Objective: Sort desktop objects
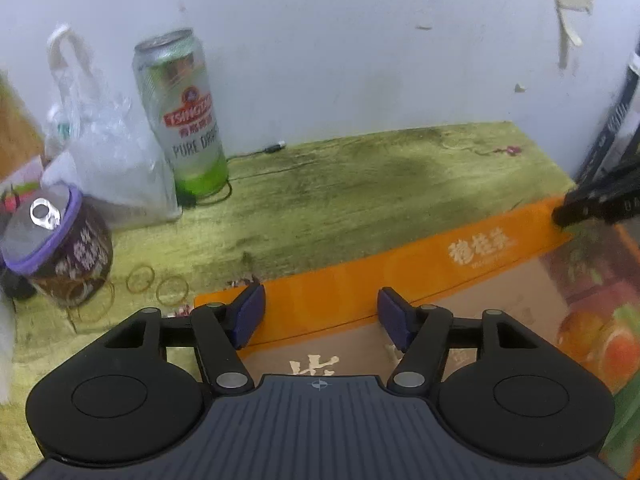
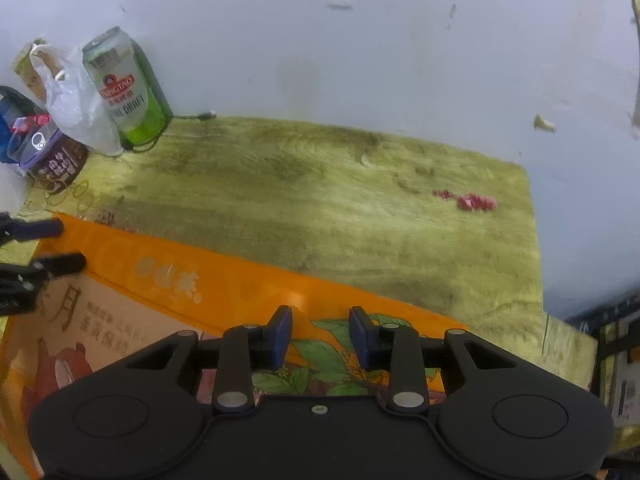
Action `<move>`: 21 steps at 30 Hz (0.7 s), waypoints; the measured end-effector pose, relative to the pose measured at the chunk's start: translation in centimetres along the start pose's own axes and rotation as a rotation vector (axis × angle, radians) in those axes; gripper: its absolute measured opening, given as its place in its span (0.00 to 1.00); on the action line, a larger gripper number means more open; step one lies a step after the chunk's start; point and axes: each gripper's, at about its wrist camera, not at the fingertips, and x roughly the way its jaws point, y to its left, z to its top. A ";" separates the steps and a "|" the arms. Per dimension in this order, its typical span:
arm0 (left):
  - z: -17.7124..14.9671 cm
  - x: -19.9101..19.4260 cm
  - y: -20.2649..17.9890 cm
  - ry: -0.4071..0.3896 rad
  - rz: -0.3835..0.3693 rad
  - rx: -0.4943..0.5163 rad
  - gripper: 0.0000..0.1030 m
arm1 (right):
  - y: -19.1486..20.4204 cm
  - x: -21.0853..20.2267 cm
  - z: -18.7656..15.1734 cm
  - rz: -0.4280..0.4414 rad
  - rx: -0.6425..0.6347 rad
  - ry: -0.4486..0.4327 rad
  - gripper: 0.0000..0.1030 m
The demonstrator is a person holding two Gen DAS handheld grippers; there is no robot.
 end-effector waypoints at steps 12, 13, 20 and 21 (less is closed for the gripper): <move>-7.1 -6.4 3.8 0.111 -0.038 -0.211 0.82 | -6.8 -6.7 -7.3 0.101 0.261 -0.135 0.84; -7.7 -6.2 3.9 0.130 -0.047 -0.231 0.84 | -7.7 -6.6 -8.5 0.116 0.313 -0.118 0.85; -9.6 -4.8 4.0 0.161 -0.178 -0.396 0.97 | -9.5 -2.9 -12.4 0.272 0.505 -0.007 0.95; -9.6 -4.6 4.0 0.162 -0.182 -0.398 0.98 | -9.4 -2.7 -12.5 0.281 0.498 -0.009 0.99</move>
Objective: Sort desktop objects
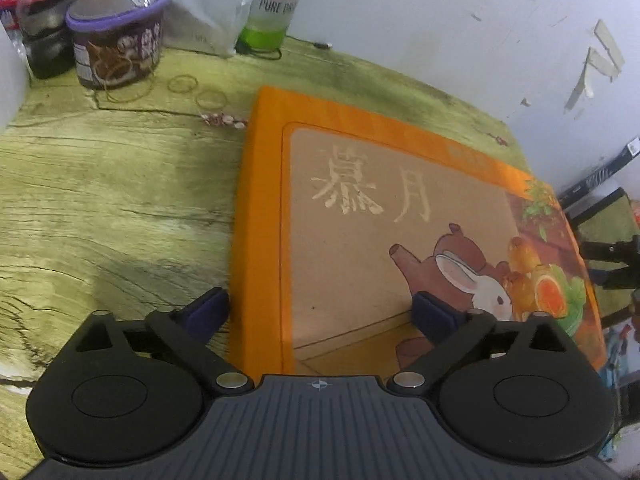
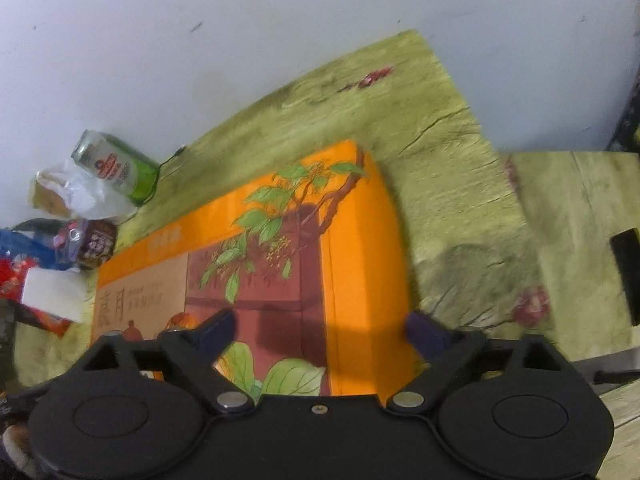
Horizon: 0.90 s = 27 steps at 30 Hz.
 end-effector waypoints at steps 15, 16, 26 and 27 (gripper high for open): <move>0.3 1.3 1.5 -0.026 -0.077 -0.105 0.99 | -0.3 2.5 -0.7 0.053 -0.036 0.087 0.96; 0.6 1.4 1.4 -0.030 -0.076 -0.105 0.99 | -0.3 2.5 -0.6 0.054 -0.038 0.083 0.96; 5.6 4.4 1.0 -0.068 -0.062 -0.116 0.99 | 0.2 4.3 3.9 0.039 -0.040 0.029 0.96; 6.0 4.6 1.1 -0.074 -0.059 -0.123 0.99 | 0.3 4.6 4.4 0.038 -0.043 0.021 0.96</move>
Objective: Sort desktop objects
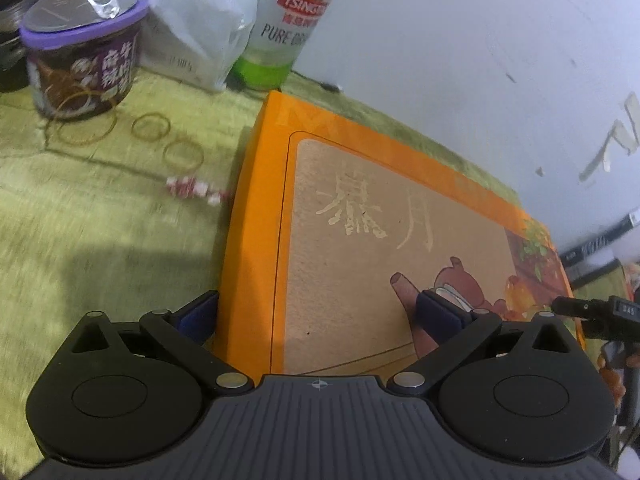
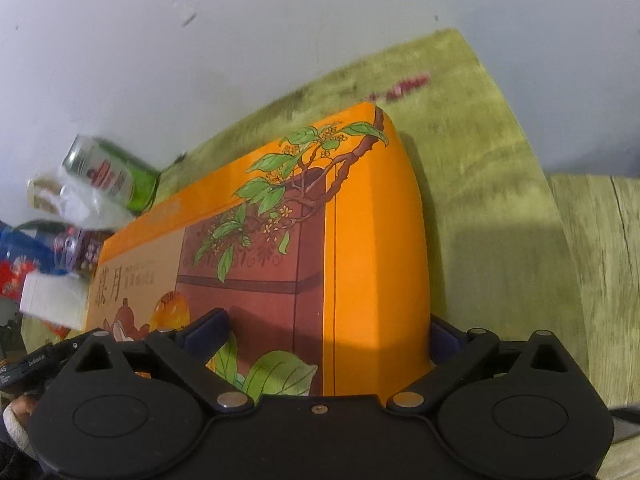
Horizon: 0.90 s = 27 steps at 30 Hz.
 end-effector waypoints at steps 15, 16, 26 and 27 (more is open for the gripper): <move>-2.1 -9.6 -2.6 -0.141 0.066 0.207 0.93 | 3.8 -8.3 -1.4 -0.123 -0.104 -0.157 0.76; -2.7 -10.4 -3.5 -0.147 0.080 0.271 0.90 | 4.8 -9.1 -1.9 -0.139 -0.137 -0.153 0.71; -10.1 -10.2 -6.7 -0.014 0.181 0.646 0.65 | 10.7 -8.8 -9.0 -0.317 -0.388 0.083 0.27; -10.5 -10.1 -6.3 -0.021 0.175 0.634 0.66 | 10.7 -8.3 -9.4 -0.333 -0.399 0.096 0.26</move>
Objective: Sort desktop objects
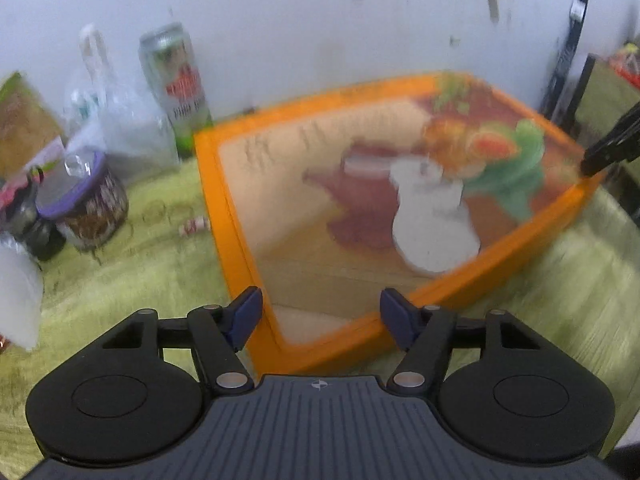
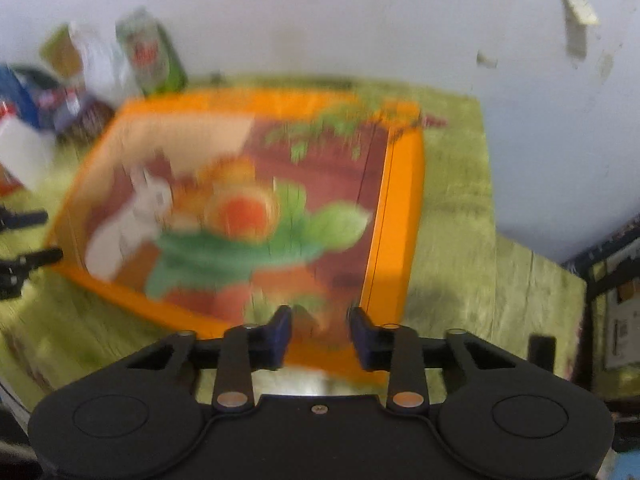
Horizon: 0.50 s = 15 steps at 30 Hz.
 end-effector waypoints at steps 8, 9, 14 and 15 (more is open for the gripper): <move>-1.0 0.3 0.8 -0.007 -0.008 -0.052 0.79 | 0.9 0.7 -0.7 -0.059 -0.031 0.004 0.27; -0.8 0.3 0.8 0.000 -0.007 -0.056 0.79 | 0.8 0.6 -0.8 -0.054 -0.026 0.002 0.27; 1.5 -0.3 0.6 0.041 -0.002 -0.026 0.71 | 1.0 0.5 0.5 -0.045 -0.053 0.022 0.27; 2.2 -0.7 0.7 0.013 0.002 -0.005 0.71 | 0.8 0.0 1.2 -0.038 -0.055 0.003 0.27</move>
